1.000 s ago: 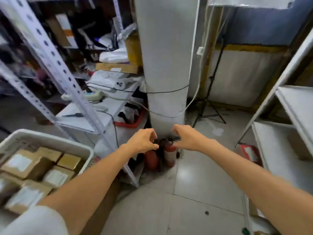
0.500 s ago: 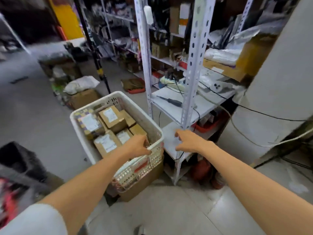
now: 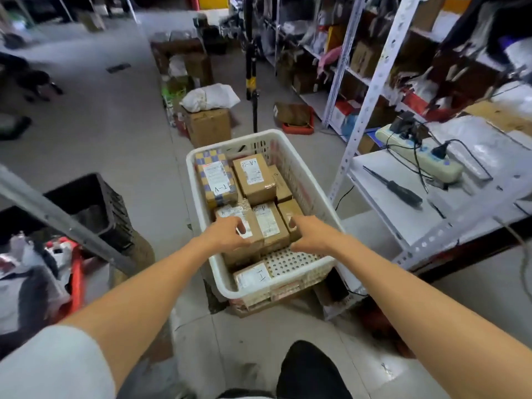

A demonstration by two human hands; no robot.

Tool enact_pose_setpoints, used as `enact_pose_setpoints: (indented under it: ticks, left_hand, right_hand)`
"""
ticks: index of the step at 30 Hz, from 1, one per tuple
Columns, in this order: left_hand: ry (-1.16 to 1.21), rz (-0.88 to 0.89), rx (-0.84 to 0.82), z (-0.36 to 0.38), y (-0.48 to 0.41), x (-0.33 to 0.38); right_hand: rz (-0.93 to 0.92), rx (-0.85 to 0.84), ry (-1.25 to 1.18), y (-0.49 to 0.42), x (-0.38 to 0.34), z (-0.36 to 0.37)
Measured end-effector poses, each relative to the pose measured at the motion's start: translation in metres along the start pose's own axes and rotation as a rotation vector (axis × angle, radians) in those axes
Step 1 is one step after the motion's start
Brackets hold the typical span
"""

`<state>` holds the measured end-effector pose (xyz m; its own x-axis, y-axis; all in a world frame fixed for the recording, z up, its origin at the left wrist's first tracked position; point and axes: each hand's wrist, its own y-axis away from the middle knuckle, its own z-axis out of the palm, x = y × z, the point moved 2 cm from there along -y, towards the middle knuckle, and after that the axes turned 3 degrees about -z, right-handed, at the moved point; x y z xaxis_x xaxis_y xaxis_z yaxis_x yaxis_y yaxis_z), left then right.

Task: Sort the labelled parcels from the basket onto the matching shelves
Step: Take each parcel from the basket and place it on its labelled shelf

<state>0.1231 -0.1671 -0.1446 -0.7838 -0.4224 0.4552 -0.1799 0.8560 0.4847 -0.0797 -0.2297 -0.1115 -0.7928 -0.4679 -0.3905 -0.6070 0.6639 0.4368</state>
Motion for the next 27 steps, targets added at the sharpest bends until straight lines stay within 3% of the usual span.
enact_pose_setpoints:
  ticks: [14, 23, 27]
  left_hand:
    - [0.288, -0.217, 0.004, 0.037, -0.071, -0.052]
    - [0.508, -0.364, 0.060, 0.100, -0.144, -0.076]
    - [0.631, -0.444, 0.124, 0.119, -0.163, -0.098]
  right_hand:
    - [-0.145, -0.353, 0.054, -0.152, 0.022, 0.041]
    - [-0.239, -0.625, 0.406, -0.213, 0.073, 0.170]
    - [-0.295, -0.610, 0.472, -0.240, 0.088, 0.229]
